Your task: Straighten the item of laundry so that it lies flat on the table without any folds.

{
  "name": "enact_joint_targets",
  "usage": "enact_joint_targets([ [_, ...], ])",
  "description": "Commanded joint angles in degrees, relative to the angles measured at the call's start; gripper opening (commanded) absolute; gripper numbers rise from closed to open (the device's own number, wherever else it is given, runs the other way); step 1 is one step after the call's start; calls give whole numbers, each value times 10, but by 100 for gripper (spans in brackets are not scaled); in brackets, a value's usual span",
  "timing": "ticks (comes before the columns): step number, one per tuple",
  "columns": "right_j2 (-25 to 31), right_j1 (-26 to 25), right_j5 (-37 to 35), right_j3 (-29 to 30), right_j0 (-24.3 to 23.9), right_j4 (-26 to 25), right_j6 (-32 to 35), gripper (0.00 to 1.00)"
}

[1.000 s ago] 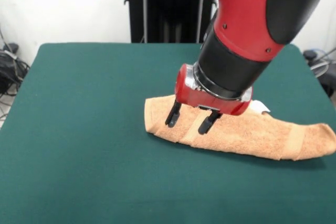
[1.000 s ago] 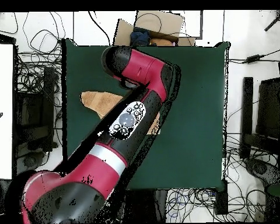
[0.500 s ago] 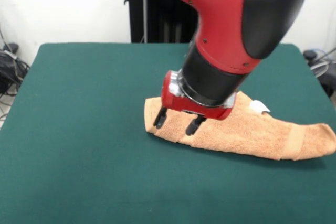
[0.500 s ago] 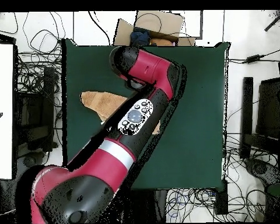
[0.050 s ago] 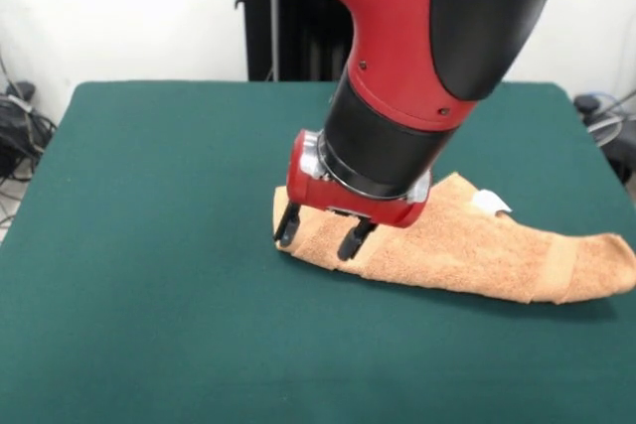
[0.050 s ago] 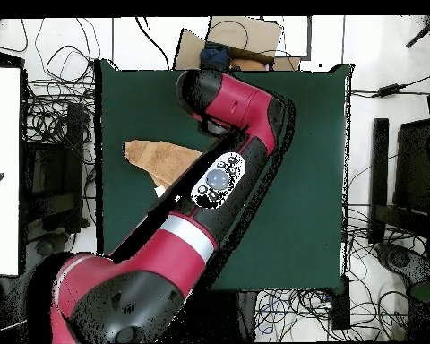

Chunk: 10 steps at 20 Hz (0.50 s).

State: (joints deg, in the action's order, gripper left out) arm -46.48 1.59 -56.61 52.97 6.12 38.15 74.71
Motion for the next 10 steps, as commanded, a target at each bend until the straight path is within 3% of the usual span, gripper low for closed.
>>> enact_joint_targets([
  [1,87,9,-7,62,18,-38,97,100],
  [6,56,14,-55,34,37,-35,151,100],
  [10,72,25,-65,36,38,-32,134,100],
])
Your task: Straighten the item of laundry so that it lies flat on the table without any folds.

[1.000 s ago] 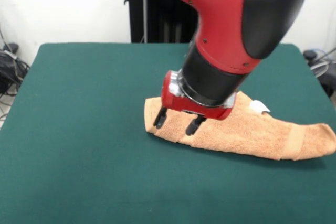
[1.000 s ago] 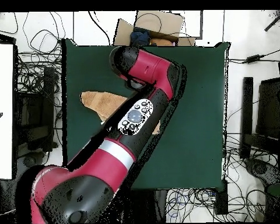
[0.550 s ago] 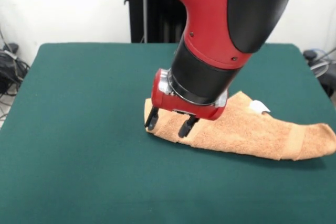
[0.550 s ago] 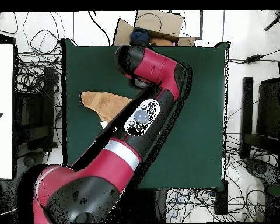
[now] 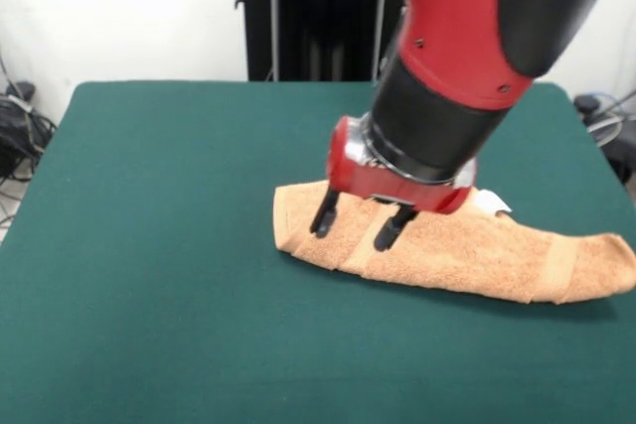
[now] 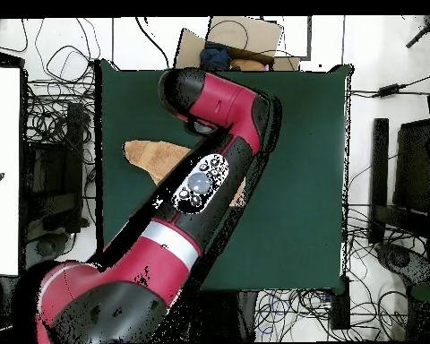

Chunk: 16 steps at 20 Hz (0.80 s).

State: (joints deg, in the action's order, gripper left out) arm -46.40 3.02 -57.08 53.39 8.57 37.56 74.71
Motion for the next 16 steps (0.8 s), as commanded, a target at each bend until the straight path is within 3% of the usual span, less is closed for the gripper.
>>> enact_joint_targets([
  [1,80,15,-36,40,13,-26,121,100],
  [9,115,24,-21,73,7,-27,91,100],
  [16,86,-8,-88,9,-1,-41,138,100],
])
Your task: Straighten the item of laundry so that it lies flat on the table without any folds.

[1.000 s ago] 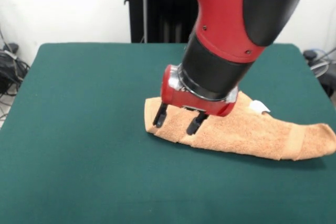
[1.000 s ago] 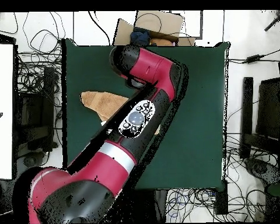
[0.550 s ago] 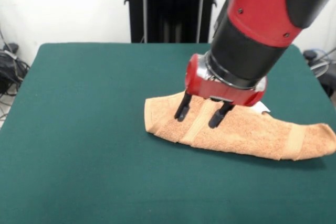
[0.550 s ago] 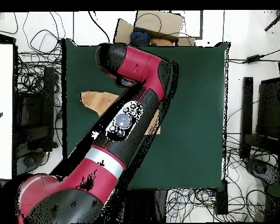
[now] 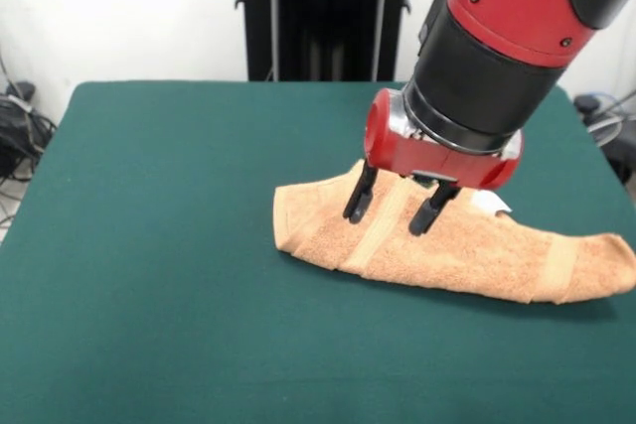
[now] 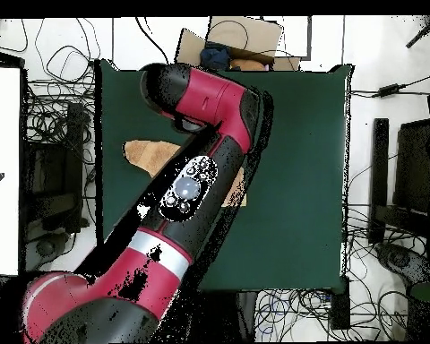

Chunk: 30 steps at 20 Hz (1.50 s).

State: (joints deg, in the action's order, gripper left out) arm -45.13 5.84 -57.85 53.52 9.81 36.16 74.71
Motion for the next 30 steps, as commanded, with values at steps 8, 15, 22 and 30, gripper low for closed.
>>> enact_joint_targets([
  [8,65,-50,-116,-17,-18,-37,144,100],
  [15,53,-54,-203,-38,-20,-33,168,100],
  [22,65,-46,-215,0,-12,-30,163,100],
  [30,64,-37,-232,60,5,-47,149,100],
])
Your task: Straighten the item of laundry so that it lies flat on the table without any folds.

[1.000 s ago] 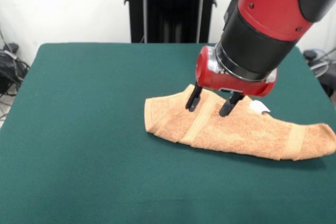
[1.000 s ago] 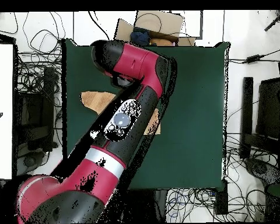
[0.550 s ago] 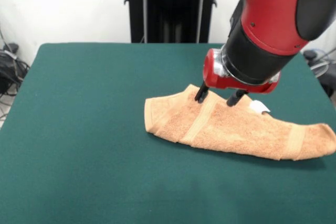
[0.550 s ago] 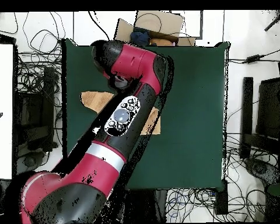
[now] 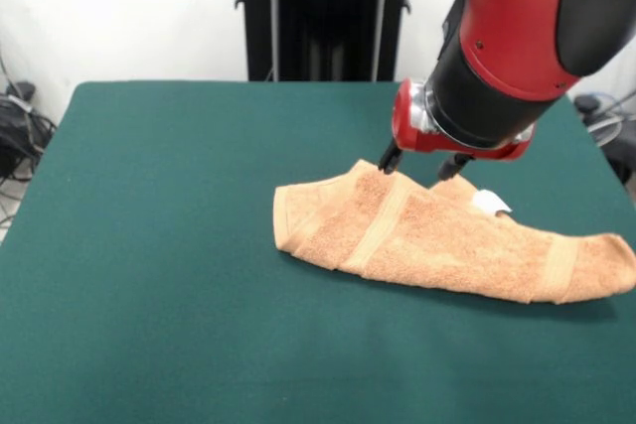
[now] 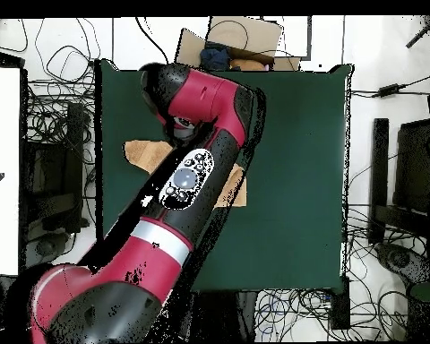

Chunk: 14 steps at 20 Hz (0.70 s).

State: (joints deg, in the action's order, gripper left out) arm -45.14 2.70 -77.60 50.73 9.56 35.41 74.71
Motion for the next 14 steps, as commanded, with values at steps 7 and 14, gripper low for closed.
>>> enact_joint_targets([
  [7,87,4,14,145,15,-24,136,100],
  [14,120,8,76,191,13,-3,117,100],
])
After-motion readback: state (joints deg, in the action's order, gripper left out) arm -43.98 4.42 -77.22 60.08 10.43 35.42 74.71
